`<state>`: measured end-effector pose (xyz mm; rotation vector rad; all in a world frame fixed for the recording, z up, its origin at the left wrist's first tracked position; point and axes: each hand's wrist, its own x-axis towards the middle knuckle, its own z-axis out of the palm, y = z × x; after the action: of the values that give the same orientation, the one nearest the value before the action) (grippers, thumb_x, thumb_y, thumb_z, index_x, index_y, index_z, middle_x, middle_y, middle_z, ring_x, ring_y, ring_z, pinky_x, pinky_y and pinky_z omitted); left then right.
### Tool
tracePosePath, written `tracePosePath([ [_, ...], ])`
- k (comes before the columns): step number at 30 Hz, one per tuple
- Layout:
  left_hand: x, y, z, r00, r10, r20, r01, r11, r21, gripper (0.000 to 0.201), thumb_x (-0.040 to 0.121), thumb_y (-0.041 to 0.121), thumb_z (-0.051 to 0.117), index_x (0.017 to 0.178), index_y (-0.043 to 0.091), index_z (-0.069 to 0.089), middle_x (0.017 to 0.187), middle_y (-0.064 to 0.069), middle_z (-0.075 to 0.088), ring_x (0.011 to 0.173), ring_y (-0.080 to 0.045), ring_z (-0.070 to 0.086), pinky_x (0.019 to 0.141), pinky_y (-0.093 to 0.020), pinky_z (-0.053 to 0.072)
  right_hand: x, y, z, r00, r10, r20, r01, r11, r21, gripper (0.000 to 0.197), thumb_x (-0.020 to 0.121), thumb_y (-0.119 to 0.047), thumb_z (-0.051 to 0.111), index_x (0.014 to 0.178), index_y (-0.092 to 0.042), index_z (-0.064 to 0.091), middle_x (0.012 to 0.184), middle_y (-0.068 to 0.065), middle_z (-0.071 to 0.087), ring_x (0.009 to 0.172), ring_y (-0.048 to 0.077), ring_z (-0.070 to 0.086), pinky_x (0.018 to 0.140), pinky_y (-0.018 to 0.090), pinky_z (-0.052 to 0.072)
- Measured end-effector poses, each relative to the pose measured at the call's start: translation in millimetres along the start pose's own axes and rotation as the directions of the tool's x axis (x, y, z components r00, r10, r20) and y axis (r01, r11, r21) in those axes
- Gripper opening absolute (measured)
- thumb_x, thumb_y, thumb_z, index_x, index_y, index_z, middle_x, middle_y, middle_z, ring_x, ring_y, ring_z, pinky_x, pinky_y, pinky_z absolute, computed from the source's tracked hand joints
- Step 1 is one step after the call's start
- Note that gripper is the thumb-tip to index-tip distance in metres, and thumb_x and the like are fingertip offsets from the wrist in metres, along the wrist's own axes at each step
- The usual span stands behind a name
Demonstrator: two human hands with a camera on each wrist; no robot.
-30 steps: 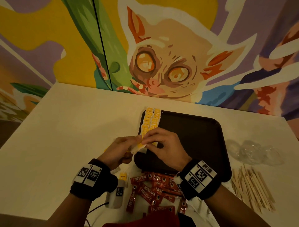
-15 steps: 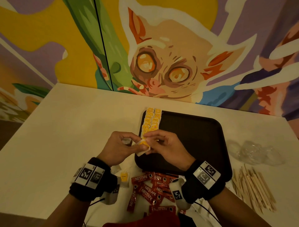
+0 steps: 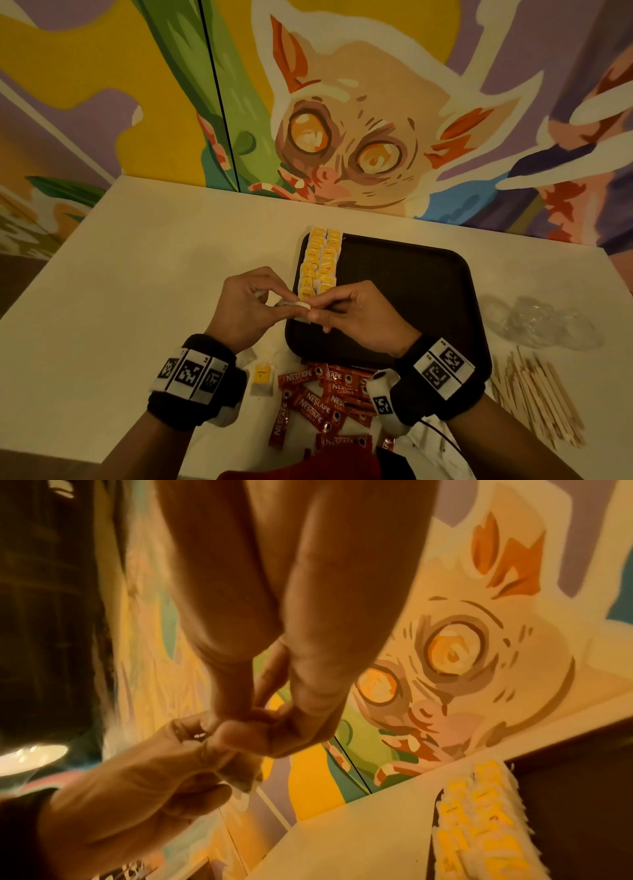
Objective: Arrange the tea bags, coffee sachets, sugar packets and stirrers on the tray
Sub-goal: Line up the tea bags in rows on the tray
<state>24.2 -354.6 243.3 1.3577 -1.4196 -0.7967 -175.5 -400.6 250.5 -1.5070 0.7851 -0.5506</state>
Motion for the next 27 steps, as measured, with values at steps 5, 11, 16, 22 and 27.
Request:
tracePosePath([
  [5,0.1,-0.4,0.6,0.999,-0.002,0.038,0.001,1.000,0.031,0.020,0.062,0.028,0.086,0.076,0.019,0.076,0.079,0.005,0.069,0.056,-0.025,0.054,0.048,-0.036,0.042,0.5,1.0,-0.2,0.994,-0.063,-0.085,0.062,0.998,-0.010,0.009,0.085,-0.009,0.072,0.092,-0.014,0.074,0.090,0.007,0.073,0.076,0.023,0.069,0.074,0.029,0.057],
  [11,-1.9,11.7,1.9,0.992,0.065,0.106,-0.070,0.996,0.050,0.014,0.076,0.013,0.079,0.090,0.009,0.077,0.087,0.003,0.072,0.064,0.007,0.059,0.060,-0.003,0.039,0.9,4.3,-0.8,0.989,-0.076,-0.125,0.080,0.996,0.028,0.017,0.086,-0.011,0.071,0.099,0.000,0.069,0.088,0.012,0.074,0.080,0.030,0.072,0.077,0.034,0.058],
  [16,0.0,17.2,-0.3,0.991,0.067,0.118,-0.076,0.994,0.078,0.009,0.081,0.011,0.075,0.089,0.009,0.077,0.084,0.002,0.072,0.053,0.009,0.052,0.056,-0.002,0.034,1.0,1.2,-4.6,0.982,-0.063,-0.179,0.064,0.998,0.001,0.009,0.082,-0.013,0.076,0.090,-0.010,0.073,0.085,0.004,0.072,0.074,0.018,0.068,0.072,0.032,0.057],
  [22,2.9,13.1,-0.4,0.993,0.046,0.107,-0.053,0.996,0.071,0.009,0.081,0.018,0.074,0.089,0.016,0.077,0.084,0.007,0.072,0.046,-0.005,0.045,0.048,-0.019,0.037,0.9,-1.3,-5.1,0.972,-0.097,-0.214,0.107,0.994,0.034,0.014,0.083,-0.009,0.074,0.096,-0.007,0.068,0.095,0.006,0.074,0.089,0.024,0.070,0.076,0.034,0.059],
  [27,2.2,19.3,3.1,0.988,0.076,0.131,-0.087,0.993,0.083,0.011,0.082,0.010,0.072,0.092,0.011,0.077,0.085,0.001,0.071,0.054,0.007,0.051,0.054,-0.004,0.033,1.3,-0.8,-0.4,0.968,-0.081,-0.237,0.086,0.996,0.010,0.024,0.078,-0.008,0.080,0.098,-0.012,0.069,0.091,0.001,0.075,0.087,0.017,0.071,0.083,0.031,0.058],
])
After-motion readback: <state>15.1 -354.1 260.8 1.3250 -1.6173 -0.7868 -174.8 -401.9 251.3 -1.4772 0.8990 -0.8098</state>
